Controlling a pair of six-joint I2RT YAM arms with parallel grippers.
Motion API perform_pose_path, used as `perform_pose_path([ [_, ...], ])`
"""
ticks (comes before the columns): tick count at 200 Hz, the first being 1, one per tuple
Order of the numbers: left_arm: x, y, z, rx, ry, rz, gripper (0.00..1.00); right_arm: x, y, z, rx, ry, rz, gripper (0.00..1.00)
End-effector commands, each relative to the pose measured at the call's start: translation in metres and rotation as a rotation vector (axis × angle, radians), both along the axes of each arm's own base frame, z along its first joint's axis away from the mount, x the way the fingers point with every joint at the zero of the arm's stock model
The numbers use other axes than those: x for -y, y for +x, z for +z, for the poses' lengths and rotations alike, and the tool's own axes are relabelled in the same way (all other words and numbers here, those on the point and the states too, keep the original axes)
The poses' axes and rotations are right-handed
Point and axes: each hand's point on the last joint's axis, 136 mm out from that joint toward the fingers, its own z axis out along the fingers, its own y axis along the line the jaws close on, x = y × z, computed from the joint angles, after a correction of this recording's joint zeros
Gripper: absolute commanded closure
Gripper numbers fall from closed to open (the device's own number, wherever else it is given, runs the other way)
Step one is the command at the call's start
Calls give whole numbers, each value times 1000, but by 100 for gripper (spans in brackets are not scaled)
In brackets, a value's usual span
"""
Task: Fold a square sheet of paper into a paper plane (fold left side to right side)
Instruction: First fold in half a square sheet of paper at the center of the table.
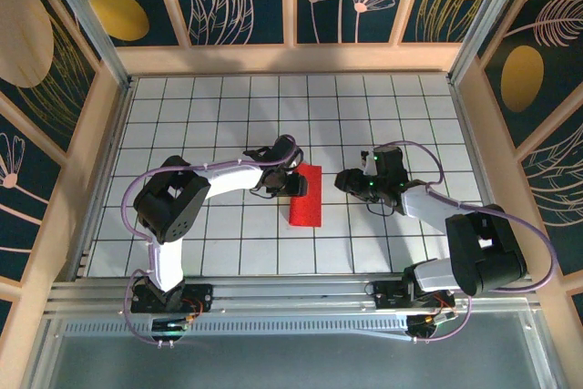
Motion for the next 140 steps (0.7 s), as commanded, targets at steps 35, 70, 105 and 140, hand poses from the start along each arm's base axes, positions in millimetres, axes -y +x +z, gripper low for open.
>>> perform_pose_path([
  [35, -23, -27, -51, -104, 142, -30, 52, -3, -3, -5, -2, 2, 17, 52],
  [70, -24, -27, -50, -98, 146, -31, 53, -4, -3, -6, -4, 2, 17, 52],
  [105, -24, -26, -50, -98, 146, -29, 53, -5, -2, -5, -3, 6, 21, 52],
  [140, -25, -27, -51, -103, 148, -26, 53, -9, -2, -3, 1, 10, 27, 52],
])
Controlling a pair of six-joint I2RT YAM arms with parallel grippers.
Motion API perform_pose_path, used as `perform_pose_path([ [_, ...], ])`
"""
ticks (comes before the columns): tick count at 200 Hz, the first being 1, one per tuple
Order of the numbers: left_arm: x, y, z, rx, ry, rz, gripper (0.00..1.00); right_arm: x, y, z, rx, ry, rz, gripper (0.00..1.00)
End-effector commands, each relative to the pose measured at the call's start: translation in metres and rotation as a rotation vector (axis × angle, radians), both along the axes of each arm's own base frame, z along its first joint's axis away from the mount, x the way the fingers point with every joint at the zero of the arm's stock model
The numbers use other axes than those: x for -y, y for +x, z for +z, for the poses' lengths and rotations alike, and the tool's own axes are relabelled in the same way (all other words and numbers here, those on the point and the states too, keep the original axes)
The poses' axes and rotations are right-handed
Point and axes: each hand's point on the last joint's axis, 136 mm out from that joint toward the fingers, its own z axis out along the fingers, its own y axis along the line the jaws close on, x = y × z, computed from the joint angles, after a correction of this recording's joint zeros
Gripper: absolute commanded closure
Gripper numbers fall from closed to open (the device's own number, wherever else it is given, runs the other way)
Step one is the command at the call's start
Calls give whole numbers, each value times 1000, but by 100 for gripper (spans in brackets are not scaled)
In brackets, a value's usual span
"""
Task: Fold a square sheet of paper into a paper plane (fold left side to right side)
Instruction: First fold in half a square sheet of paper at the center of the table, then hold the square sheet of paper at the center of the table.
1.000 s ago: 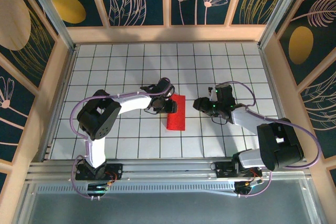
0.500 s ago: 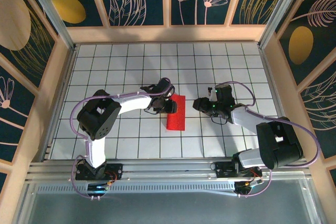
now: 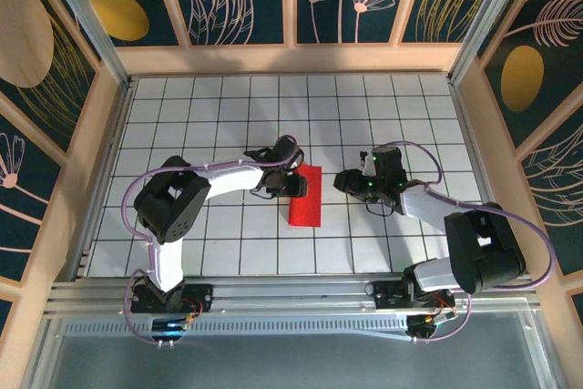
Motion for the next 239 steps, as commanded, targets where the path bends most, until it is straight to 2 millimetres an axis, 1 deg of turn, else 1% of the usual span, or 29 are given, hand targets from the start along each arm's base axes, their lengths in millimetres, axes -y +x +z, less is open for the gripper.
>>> perform_pose_path([
  [1, -24, -27, -50, -117, 134, -13, 53, -5, -1, -2, 1, 10, 19, 52],
  [39, -24, -28, -51, -119, 137, -12, 53, -9, -2, -2, -1, 14, 27, 52],
  [62, -25, -28, -51, -119, 139, -12, 53, -17, -3, -1, -9, 39, 41, 53],
  [99, -24, -27, -51, -119, 137, -8, 53, -42, -8, -2, -41, 113, 102, 64],
  [118, -24, -28, -51, -121, 137, -9, 53, -55, -10, -6, -55, 127, 125, 75],
  [145, -25, -28, -52, -123, 141, -9, 53, -68, -9, -11, -68, 128, 150, 84],
  [156, -25, -28, -51, -121, 140, -9, 53, -72, -8, -12, -69, 124, 157, 86],
  [184, -25, -28, -52, -122, 142, -7, 53, -77, -6, -18, -82, 113, 165, 90],
  [239, -25, -28, -52, -123, 143, -9, 53, -76, -5, -36, -109, 19, 181, 90],
])
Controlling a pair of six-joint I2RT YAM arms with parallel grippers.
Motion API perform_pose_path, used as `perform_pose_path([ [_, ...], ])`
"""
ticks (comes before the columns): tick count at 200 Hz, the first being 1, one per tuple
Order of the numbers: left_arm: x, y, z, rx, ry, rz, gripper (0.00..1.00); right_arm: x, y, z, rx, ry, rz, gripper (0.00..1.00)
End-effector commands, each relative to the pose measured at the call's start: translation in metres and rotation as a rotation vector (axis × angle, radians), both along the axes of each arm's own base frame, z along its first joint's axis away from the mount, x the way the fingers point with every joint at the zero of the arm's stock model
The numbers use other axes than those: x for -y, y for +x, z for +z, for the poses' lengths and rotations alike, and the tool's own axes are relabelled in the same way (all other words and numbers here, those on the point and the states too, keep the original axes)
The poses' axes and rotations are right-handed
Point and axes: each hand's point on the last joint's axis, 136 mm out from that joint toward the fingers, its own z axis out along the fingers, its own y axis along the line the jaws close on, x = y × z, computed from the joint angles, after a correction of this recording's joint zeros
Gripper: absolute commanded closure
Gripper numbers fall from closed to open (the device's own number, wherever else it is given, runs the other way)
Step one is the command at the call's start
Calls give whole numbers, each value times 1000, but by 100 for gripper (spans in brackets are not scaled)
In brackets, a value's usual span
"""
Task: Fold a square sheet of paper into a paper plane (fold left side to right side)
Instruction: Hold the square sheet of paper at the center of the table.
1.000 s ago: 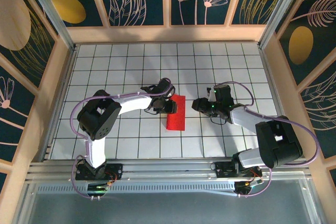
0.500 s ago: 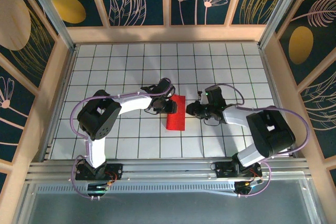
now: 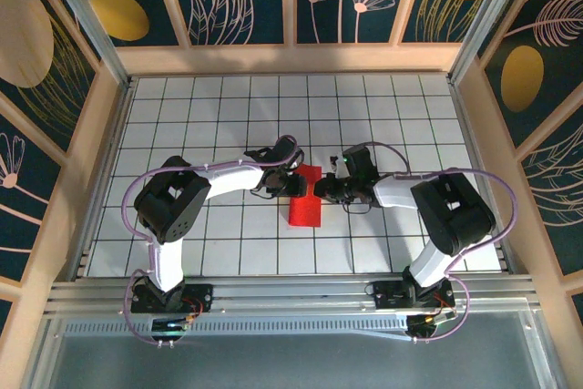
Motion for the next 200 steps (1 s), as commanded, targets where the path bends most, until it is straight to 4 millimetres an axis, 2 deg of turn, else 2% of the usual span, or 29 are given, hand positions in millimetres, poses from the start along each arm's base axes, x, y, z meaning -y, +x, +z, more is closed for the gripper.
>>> perform_pose_path([
  [1, -25, -28, -52, -122, 139, -11, 53, -1, 2, -7, 4, -50, 18, 90],
  [58, -26, -26, -50, -110, 144, -7, 54, 2, -7, -27, -52, -98, 19, 92],
  [88, -31, -17, -37, -55, 169, 12, 53, 7, -15, -38, -85, -138, 19, 94],
  [114, -27, -7, -14, 1, 143, 17, 49, 13, -20, -47, -109, -174, 9, 94],
  [131, -26, 2, 9, 52, 125, 25, 47, 16, -21, -50, -116, -193, 6, 95],
  [176, -33, 21, 63, 169, 72, 62, 41, 20, -23, -55, -122, -217, 5, 97],
  [191, -24, 20, 76, 195, -17, 47, 41, 20, -23, -56, -125, -220, 4, 98],
  [199, -16, 16, 74, 181, -78, 32, 43, 21, -23, -57, -127, -222, 2, 98],
  [200, -14, 16, 80, 189, -95, 30, 44, 21, -23, -57, -126, -222, 2, 98],
])
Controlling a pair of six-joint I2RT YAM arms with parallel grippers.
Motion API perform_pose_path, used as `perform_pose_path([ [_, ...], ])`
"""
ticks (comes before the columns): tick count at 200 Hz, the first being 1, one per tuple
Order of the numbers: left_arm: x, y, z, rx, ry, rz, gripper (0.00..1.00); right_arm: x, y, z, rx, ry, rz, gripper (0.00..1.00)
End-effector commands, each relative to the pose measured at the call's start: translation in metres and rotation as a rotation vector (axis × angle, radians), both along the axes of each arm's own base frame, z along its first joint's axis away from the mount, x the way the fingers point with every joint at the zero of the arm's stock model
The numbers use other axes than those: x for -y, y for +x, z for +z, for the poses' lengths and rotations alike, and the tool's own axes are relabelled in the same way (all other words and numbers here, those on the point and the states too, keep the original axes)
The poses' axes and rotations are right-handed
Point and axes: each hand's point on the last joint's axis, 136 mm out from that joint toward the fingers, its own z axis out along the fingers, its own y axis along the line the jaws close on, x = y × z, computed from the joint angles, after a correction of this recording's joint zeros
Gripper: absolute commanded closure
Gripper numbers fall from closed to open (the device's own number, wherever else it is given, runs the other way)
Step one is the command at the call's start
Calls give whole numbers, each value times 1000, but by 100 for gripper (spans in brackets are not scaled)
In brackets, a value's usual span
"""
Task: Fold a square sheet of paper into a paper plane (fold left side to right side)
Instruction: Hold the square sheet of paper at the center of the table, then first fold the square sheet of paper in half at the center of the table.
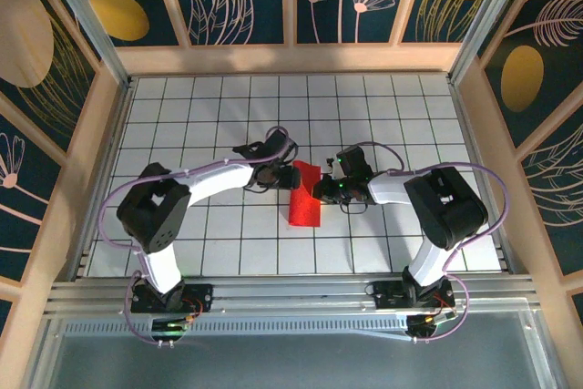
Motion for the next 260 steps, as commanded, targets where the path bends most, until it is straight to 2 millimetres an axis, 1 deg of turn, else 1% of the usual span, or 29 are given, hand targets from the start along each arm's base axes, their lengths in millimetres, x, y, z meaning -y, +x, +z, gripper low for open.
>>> perform_pose_path([
  [1, 13, -2, 30, 52, -141, -41, 44, 20, -20, -38, -91, -147, -7, 98],
  [5, 18, -4, 34, 52, -178, -51, 47, 20, -20, -39, -93, -148, -7, 99],
  [15, 27, -8, 36, 41, -246, -74, 55, 21, -20, -39, -92, -152, -8, 99],
  [46, 48, -22, 30, -26, -370, -148, 78, 22, -19, -39, -86, -154, -10, 100],
  [48, 48, -23, 22, -43, -364, -149, 80, 22, -19, -39, -84, -154, -9, 100],
  [50, 49, -24, 19, -53, -363, -150, 81, 21, -19, -39, -83, -153, -9, 100],
  [61, 48, -25, 6, -76, -347, -146, 87, 22, -19, -39, -85, -157, -8, 100],
  [68, 46, -25, -1, -82, -324, -142, 89, 22, -19, -39, -84, -160, -10, 100],
  [81, 38, -24, -16, -88, -266, -132, 92, 23, -19, -39, -82, -164, -11, 100],
  [94, 36, -26, -27, -99, -242, -143, 93, 24, -19, -39, -78, -165, -12, 100],
  [107, 35, -29, -37, -116, -236, -158, 94, 25, -20, -40, -80, -171, -11, 100],
  [134, 22, -31, -56, -130, -189, -126, 95, 27, -21, -42, -83, -188, -8, 100],
  [145, 18, -31, -58, -130, -189, -113, 96, 28, -22, -43, -87, -195, -7, 100],
  [152, 19, -28, -55, -118, -201, -108, 97, 29, -22, -44, -87, -199, -7, 100],
  [154, 15, -33, -61, -132, -191, -104, 97, 29, -22, -44, -88, -201, -7, 100],
  [157, 12, -34, -63, -137, -188, -100, 97, 30, -22, -44, -87, -202, -6, 100],
  [185, 3, -37, -70, -143, -175, -85, 98, 33, -25, -48, -94, -222, -6, 100],
  [209, -10, -40, -75, -149, -166, -60, 99, 36, -27, -51, -101, -237, -7, 100],
  [260, -40, -41, -75, -139, -183, 3, 100, 37, -26, -51, -96, -237, -7, 100],
])
